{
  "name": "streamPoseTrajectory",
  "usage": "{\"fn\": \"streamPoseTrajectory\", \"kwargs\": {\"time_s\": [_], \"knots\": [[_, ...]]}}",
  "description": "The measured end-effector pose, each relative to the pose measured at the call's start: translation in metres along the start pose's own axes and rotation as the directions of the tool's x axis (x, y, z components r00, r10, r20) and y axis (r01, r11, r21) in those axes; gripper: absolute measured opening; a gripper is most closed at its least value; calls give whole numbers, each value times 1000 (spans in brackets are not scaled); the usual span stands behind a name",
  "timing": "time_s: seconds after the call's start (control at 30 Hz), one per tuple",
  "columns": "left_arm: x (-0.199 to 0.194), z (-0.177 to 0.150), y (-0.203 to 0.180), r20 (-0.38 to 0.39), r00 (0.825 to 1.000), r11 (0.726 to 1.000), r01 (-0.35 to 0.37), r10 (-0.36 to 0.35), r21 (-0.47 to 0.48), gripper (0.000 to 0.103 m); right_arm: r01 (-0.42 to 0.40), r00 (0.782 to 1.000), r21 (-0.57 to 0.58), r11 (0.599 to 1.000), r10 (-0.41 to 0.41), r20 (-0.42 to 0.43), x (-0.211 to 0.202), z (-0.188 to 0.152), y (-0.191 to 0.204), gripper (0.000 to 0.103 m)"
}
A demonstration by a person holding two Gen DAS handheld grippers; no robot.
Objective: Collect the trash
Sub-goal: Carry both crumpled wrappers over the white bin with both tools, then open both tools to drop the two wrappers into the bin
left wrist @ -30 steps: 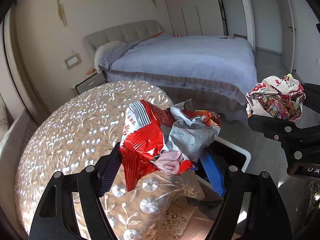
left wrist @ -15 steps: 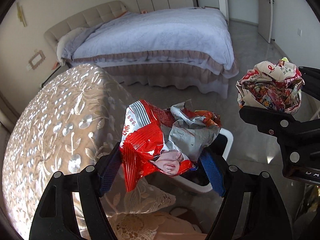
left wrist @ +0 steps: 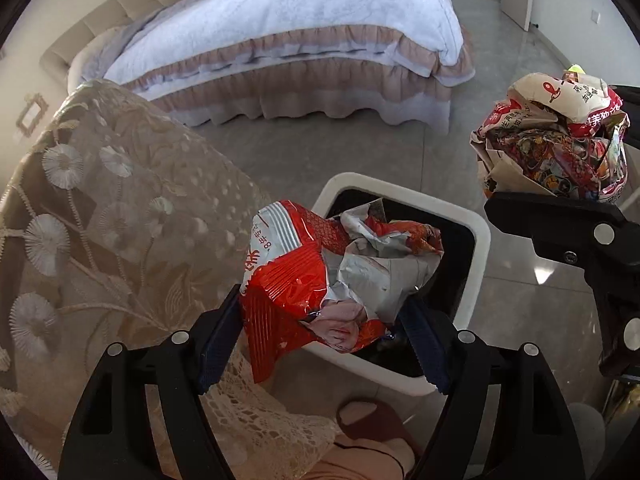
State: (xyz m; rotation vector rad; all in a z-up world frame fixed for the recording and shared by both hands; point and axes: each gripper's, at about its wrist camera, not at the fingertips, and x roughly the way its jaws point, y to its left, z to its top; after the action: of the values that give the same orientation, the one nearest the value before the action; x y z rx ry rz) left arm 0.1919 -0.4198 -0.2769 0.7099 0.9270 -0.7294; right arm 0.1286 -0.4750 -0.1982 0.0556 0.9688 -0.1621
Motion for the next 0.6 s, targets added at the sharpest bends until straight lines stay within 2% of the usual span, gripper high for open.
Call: {"fn": "streamPoseTrajectory", "kwargs": {"time_s": [0.3,0.33,0.37,0.4,0.47,0.5,0.53,0.6], "knots": [[58,3,1,-105,994,997,20,-12,72,76,-38,993,-127,991,23,-113,63,-16,-2,60],[63,4,1,-114,993,997,32,-24,69,80,-39,992,-129,991,23,-120,67,-16,-2,61],[66,4,1,-119,992,997,40,-32,67,91,-39,991,-132,991,22,-132,72,-17,-1,61],[70,3,0,-122,992,997,41,-32,69,98,-39,990,-133,990,20,-140,76,-18,-1,63],[79,3,-4,-141,990,995,42,-29,90,99,-48,986,-134,990,25,-166,84,-19,0,75],[81,2,-6,-152,988,994,42,-26,100,99,-48,985,-136,990,24,-170,86,-21,0,88],[83,1,-8,-160,987,993,40,-22,109,99,-42,985,-141,989,18,-169,87,-21,1,93],[80,0,-10,-152,988,992,38,-19,122,98,-24,985,-158,987,-4,-171,90,-24,4,95]]}}
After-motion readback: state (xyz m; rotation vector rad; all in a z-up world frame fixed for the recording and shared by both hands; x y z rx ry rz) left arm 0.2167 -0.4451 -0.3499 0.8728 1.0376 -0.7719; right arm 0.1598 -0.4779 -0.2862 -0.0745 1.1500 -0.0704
